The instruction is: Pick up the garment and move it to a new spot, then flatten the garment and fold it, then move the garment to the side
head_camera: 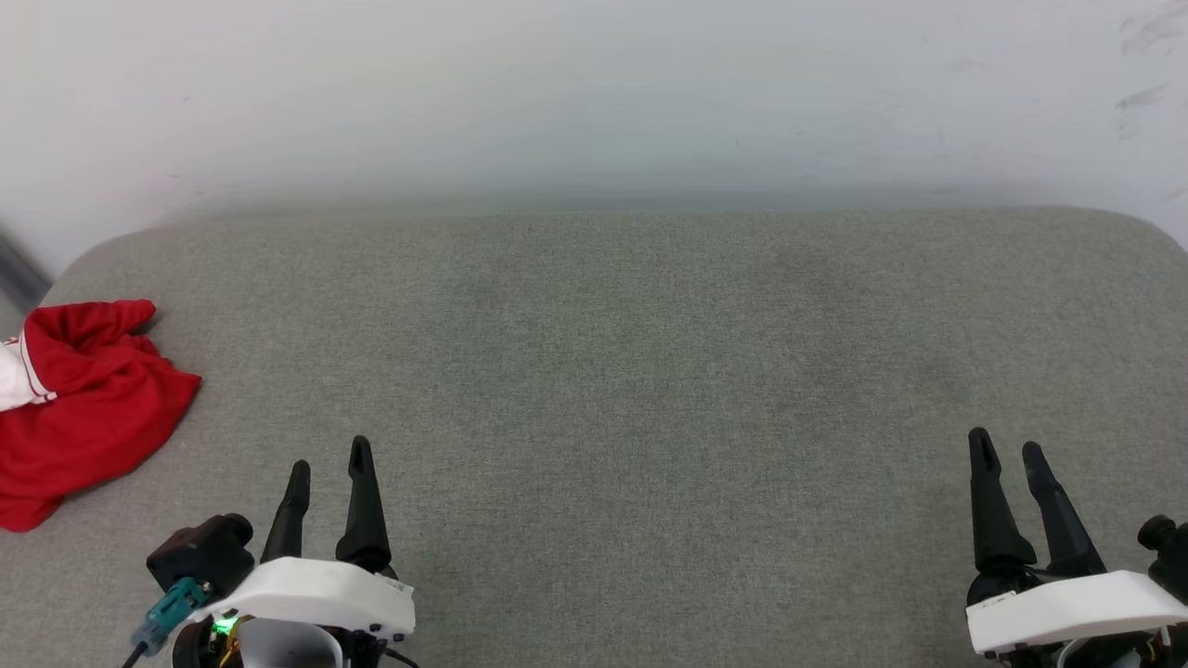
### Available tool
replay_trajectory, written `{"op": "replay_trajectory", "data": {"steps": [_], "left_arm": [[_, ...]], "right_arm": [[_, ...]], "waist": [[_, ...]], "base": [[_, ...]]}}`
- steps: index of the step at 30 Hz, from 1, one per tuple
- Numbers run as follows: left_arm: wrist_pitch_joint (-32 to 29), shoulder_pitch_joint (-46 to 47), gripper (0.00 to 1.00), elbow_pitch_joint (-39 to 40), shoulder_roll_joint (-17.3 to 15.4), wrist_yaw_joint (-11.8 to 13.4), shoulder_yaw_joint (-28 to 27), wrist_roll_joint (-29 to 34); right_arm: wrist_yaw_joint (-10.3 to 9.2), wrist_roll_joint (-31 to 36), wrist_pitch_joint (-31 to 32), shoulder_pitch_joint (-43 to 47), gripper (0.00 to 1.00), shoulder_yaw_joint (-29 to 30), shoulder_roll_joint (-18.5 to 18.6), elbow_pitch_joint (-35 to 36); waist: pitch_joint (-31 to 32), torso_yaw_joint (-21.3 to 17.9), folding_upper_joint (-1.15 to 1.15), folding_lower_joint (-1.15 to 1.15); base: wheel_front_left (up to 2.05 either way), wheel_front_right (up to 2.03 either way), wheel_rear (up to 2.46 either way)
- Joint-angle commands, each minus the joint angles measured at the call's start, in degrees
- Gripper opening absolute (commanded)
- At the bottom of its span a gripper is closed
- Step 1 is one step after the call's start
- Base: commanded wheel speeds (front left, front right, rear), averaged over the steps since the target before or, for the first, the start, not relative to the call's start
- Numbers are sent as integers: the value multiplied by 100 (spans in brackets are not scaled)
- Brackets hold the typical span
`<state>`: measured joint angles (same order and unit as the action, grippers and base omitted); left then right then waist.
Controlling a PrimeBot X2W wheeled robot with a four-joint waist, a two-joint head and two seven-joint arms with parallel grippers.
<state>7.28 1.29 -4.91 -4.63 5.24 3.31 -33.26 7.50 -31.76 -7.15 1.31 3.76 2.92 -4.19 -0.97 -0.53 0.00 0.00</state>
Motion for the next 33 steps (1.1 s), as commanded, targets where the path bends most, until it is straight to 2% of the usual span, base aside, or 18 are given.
{"op": "replay_trajectory", "data": {"steps": [1, 23, 33], "left_arm": [[66, -25, 100, 83, -39, 34, 34, 196], [376, -179, 100, 189, -11, 145, 178, 1429], [503, -255, 100, 191, 34, 82, 182, 1893]], "right_arm": [[-1, 193, -70, 4, 100, -18, -1, 86], [-2, 1269, -384, 187, 100, 24, -3, 273], [-2, 1676, -511, 273, 100, 16, -4, 330]], "waist": [[0, 1, 0, 0], [-23, -16, 0, 0], [-36, -20, 0, 0]], "base": [[0, 0, 0], [0, 0, 0], [0, 0, 0]]}}
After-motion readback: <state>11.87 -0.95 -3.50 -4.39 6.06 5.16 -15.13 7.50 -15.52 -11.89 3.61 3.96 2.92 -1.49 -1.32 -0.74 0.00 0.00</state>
